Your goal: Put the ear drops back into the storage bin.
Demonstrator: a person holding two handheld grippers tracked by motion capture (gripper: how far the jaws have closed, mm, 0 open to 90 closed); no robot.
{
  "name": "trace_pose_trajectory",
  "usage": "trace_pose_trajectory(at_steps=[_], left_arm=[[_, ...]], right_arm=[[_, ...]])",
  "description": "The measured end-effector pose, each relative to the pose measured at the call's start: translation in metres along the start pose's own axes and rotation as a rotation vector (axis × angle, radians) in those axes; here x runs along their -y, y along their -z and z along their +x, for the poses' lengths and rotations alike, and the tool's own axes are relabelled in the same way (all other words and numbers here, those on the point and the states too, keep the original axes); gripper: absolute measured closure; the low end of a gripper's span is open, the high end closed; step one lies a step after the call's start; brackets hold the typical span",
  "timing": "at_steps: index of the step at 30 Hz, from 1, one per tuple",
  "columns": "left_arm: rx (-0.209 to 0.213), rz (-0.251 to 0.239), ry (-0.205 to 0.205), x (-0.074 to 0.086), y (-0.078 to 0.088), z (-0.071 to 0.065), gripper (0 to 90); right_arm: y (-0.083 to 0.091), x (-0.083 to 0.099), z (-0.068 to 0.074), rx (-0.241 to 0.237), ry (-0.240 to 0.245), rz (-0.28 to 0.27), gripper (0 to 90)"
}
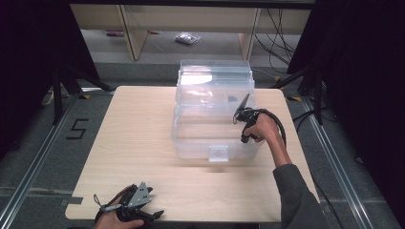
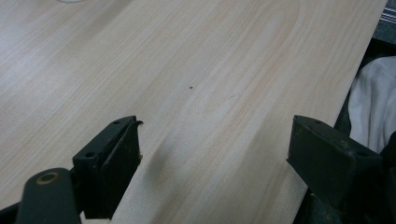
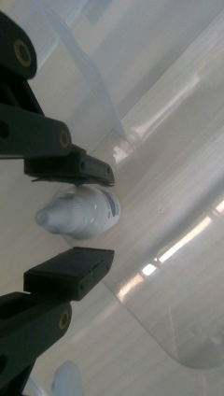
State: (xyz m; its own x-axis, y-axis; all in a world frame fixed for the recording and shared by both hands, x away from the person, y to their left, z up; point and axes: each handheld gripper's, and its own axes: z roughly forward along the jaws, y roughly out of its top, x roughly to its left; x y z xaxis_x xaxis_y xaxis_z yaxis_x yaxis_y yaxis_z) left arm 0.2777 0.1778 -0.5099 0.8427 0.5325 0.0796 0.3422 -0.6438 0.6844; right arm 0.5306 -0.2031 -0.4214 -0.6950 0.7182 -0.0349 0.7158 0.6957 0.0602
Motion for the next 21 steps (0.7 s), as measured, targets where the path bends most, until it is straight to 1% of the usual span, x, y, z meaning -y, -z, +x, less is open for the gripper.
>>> trace_pose_trajectory(at_steps=[1,2,4,5,6,7,8,9,10,11,13,14,15,16,17,19,20,21], left_arm=[[0.001,0.0,0.004,0.0,0.0,0.0,16.6],[0.001,0.0,-0.001,0.0,0.0,0.0,16.5],[0.001,-0.001,0.0,0.0,0.0,0.0,16.5],[0.001,0.0,0.001,0.0,0.0,0.0,16.5],[0.0,-0.003,0.001,0.0,-0.001,0.0,16.5],[0.003,-0.002,0.002,0.0,0.0,0.0,16.5],[0.001,0.001,-0.001,0.0,-0.001,0.0,16.5],[-0.001,0.002,0.001,0.0,-0.001,0.0,16.5],[-0.003,0.003,-0.005,0.0,0.0,0.001,16.5],[-0.001,0.003,-0.013,0.0,0.0,0.001,16.5],[-0.001,-0.003,0.004,0.0,-0.001,0.0,16.5],[-0.001,-0.003,0.004,0.0,-0.001,0.0,16.5],[0.0,-0.001,-0.002,0.0,0.0,0.0,16.5],[-0.001,-0.001,-0.005,0.0,0.0,0.0,16.5],[0.005,-0.009,-0.005,0.0,0.0,0.0,16.5],[-0.001,-0.003,-0.011,0.0,0.0,0.001,16.5],[-0.001,0.0,-0.015,0.0,0.0,0.001,16.5],[-0.001,-0.001,0.0,0.0,0.0,0.0,16.5]], right_arm=[[0.002,0.0,0.0,0.0,-0.004,0.005,54.4],[0.003,0.001,-0.001,0.01,0.031,-0.01,52.6],[0.01,0.002,0.002,0.004,-0.027,-0.002,50.3],[0.013,0.002,0.002,0.0,-0.02,-0.015,48.3],[0.014,0.004,0.001,0.005,-0.011,-0.042,45.2],[0.017,0.005,0.002,0.014,-0.018,-0.051,43.1],[0.02,0.005,0.002,0.014,-0.011,-0.056,41.7],[0.024,0.005,0.005,0.013,-0.04,-0.05,40.5],[0.026,0.006,0.005,0.029,-0.013,-0.073,38.6],[0.029,0.007,0.006,0.018,-0.021,-0.07,37.3],[0.032,0.009,0.007,0.028,-0.009,-0.1,35.9],[0.032,0.009,0.007,0.028,-0.009,-0.1,35.9],[0.033,0.01,0.007,0.03,-0.001,-0.099,34.9],[0.035,0.011,0.008,0.027,-0.024,-0.098,33.7],[0.037,0.013,0.007,0.034,-0.003,-0.123,31.8],[0.039,0.015,0.008,0.035,-0.011,-0.127,31.1],[0.042,0.017,0.009,0.031,0.006,-0.165,29.7],[0.043,0.018,0.008,0.04,0.027,-0.176,29.4]])
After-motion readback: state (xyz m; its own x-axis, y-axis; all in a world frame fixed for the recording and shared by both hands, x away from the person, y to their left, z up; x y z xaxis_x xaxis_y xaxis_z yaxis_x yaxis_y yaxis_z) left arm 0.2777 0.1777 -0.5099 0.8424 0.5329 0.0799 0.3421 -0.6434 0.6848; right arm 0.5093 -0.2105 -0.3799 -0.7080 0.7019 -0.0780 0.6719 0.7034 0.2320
